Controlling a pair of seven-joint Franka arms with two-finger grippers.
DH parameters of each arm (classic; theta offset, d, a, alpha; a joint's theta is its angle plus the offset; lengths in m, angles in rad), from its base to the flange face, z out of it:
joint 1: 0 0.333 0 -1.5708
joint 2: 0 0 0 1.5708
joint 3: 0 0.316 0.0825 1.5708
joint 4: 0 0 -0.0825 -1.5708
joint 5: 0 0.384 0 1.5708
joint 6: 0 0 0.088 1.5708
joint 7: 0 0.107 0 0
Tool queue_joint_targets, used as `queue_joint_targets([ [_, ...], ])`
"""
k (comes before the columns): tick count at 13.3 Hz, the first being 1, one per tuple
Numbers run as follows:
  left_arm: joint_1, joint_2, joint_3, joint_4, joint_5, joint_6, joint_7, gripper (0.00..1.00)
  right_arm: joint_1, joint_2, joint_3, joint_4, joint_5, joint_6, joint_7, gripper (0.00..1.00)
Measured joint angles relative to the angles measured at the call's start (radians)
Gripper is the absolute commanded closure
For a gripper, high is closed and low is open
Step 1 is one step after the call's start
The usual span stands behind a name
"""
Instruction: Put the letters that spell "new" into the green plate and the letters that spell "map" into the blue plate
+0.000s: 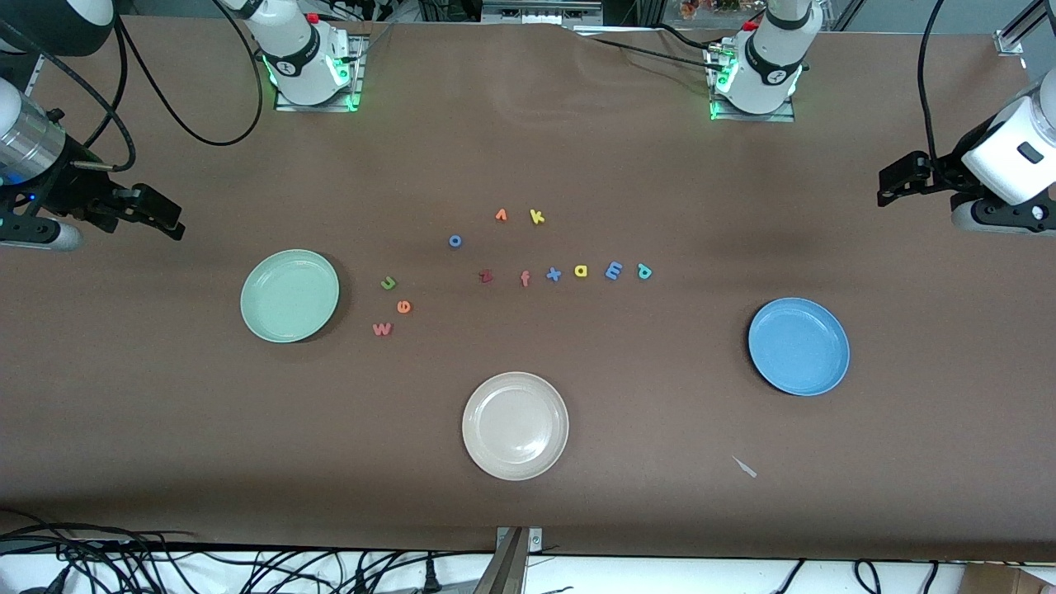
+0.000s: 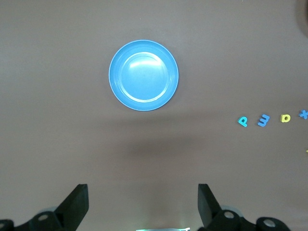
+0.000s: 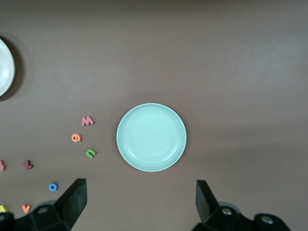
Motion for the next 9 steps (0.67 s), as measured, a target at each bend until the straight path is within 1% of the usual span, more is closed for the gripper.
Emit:
queue_joint_targets([
  [9, 0.000, 0.000, 0.000, 0.000, 0.000, 0.000, 0.000, 0.00, 0.000, 0.001, 0.000, 0.000, 0.000, 0.002, 0.000, 0.00],
])
